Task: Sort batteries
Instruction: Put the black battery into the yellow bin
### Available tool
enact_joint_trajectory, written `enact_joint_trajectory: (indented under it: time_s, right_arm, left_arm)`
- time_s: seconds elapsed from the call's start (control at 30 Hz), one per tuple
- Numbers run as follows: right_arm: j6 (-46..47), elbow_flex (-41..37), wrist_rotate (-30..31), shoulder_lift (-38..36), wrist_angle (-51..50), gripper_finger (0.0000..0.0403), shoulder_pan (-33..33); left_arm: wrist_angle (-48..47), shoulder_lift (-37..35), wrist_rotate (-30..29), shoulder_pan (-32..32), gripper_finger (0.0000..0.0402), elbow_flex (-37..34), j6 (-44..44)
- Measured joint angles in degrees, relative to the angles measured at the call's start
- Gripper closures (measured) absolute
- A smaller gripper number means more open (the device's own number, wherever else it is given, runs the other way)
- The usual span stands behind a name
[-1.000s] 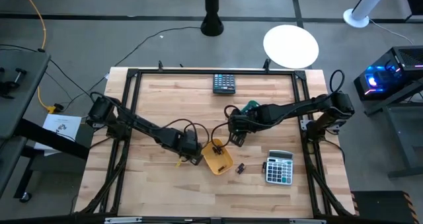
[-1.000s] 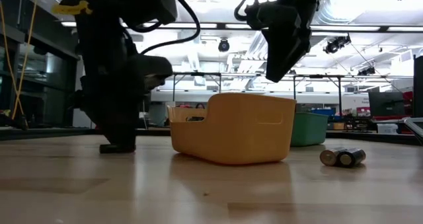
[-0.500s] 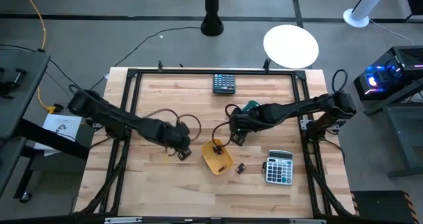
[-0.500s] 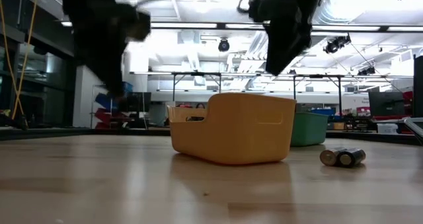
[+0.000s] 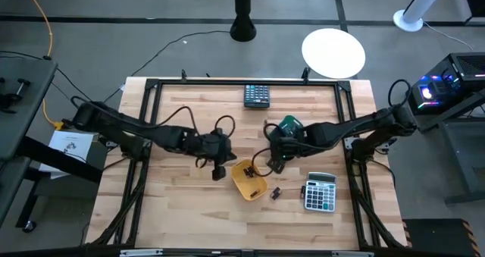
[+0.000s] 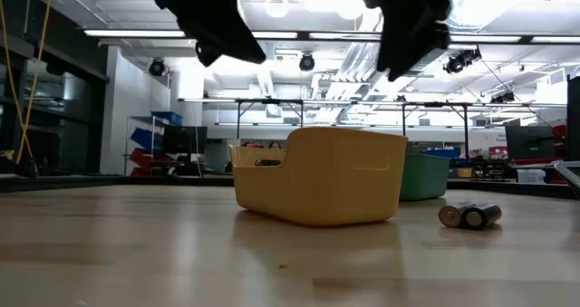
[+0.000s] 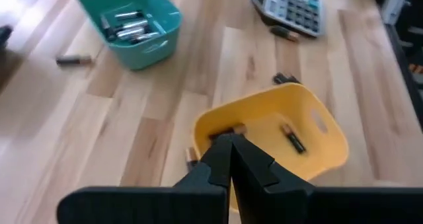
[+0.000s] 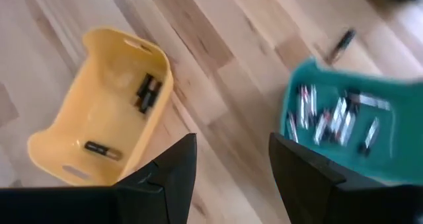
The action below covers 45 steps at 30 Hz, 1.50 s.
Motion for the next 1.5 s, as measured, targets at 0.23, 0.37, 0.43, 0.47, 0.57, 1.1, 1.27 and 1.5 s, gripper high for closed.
enact_joint_trajectory:
  time_s: [0.23,0.37,0.43,0.47,0.57,1.1,1.27,1.5]
  right_arm:
    - [8.4,0.0,2.5,0.0,-6.3,0.0220,0.2]
    - [15.6,0.0,7.3,0.0,-13.7,0.0221,-3.0]
    - [16.6,0.0,10.4,0.0,-15.7,0.0227,-7.1]
    - [16.4,0.0,11.3,0.0,-15.8,0.0233,-9.6]
    - [11.3,0.0,11.3,0.0,-13.7,0.0252,-19.1]
    - [-23.1,-18.3,-14.2,1.9,8.2,0.0269,-56.5]
    - [-23.5,-22.2,-11.2,2.2,17.4,0.0269,-59.7]
    - [-22.5,-21.5,-5.7,7.9,19.4,0.0269,-65.6]
  left_arm:
    - [4.7,-1.2,0.3,2.3,0.0401,0.1,-0.7]
    - [9.9,-0.4,1.6,2.7,0.0401,0.1,0.5]
    - [11.7,0.8,1.8,2.9,0.0401,0.1,1.3]
    - [12.7,1.7,1.9,2.9,0.0401,0.1,1.3]
    - [14.2,3.3,3.7,3.0,0.0401,0.1,-0.1]
    - [8.9,2.9,8.6,0.1,0.0401,0.1,-12.2]
    - [9.2,2.9,6.6,0.8,0.0401,0.1,-12.2]
    - [9.2,2.9,6.4,2.3,0.0402,0.1,-13.8]
